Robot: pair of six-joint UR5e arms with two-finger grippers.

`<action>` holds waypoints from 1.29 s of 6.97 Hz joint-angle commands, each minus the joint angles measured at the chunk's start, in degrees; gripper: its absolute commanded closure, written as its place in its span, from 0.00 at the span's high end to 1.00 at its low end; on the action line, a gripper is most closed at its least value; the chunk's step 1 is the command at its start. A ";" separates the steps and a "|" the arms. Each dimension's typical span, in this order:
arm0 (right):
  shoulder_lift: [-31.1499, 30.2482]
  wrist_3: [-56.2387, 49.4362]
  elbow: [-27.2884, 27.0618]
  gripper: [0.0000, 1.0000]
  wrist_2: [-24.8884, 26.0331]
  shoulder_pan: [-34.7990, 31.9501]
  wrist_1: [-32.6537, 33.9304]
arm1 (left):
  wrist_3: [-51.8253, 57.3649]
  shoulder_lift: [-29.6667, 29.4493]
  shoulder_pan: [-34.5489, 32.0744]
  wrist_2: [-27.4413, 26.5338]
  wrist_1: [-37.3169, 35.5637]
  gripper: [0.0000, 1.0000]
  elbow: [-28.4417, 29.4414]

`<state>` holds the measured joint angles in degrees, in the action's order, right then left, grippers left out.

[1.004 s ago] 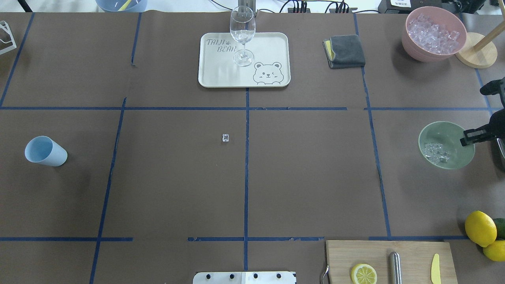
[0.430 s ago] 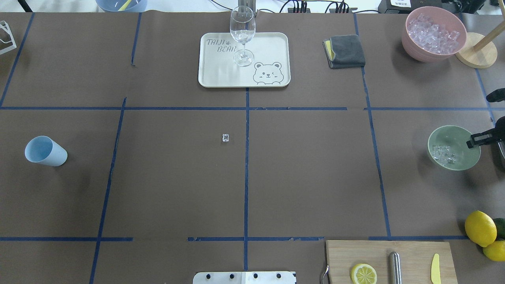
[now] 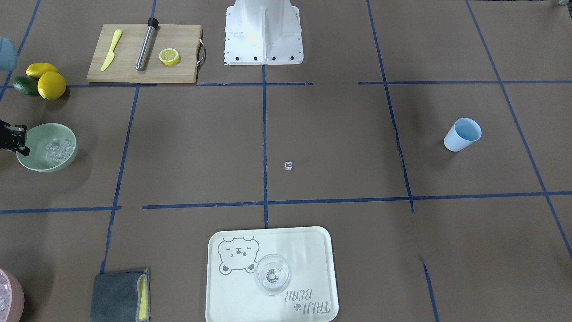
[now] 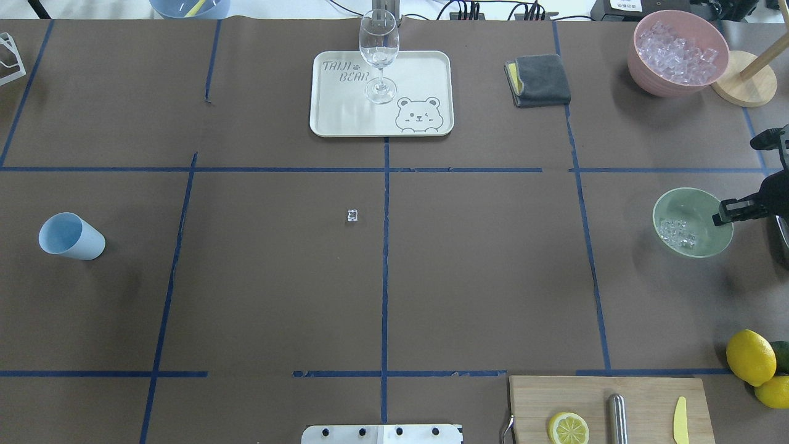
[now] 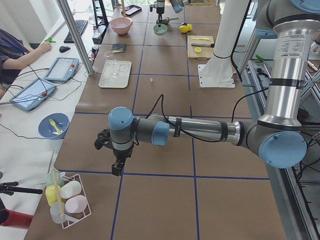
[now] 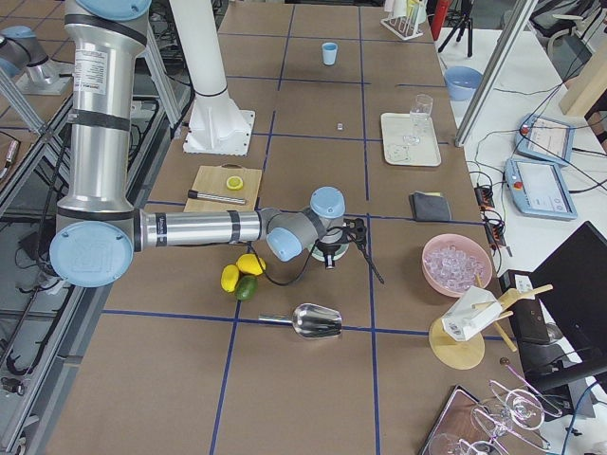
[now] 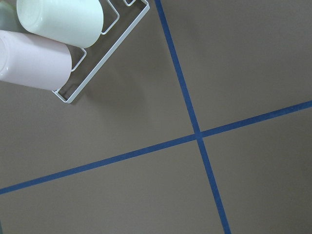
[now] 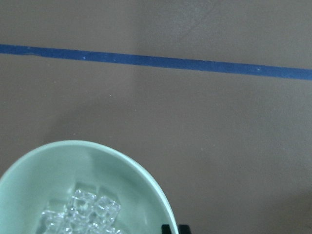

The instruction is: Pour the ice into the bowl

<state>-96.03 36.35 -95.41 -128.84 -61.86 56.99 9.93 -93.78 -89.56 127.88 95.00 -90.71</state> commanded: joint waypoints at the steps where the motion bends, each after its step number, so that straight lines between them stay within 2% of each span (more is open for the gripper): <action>1: 0.05 0.65 -1.52 1.00 -2.89 0.07 0.05 | 0.00 0.00 0.00 0.00 0.01 1.00 0.10; 5: -0.83 -2.14 -3.12 1.00 -1.95 -2.29 1.45 | 0.00 0.00 0.00 0.09 0.01 1.00 0.27; 7: -0.74 -15.27 -4.78 1.00 -0.28 -7.54 11.24 | -0.09 -0.26 -0.43 0.26 -0.42 1.00 0.27; 9: -0.48 -33.28 -10.21 1.00 -0.62 -18.51 27.99 | -0.09 -0.53 -2.45 0.09 -0.69 1.00 0.36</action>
<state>-96.67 13.81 -102.37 -129.32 -73.92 74.49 9.83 -94.19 -91.01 128.03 94.47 -90.42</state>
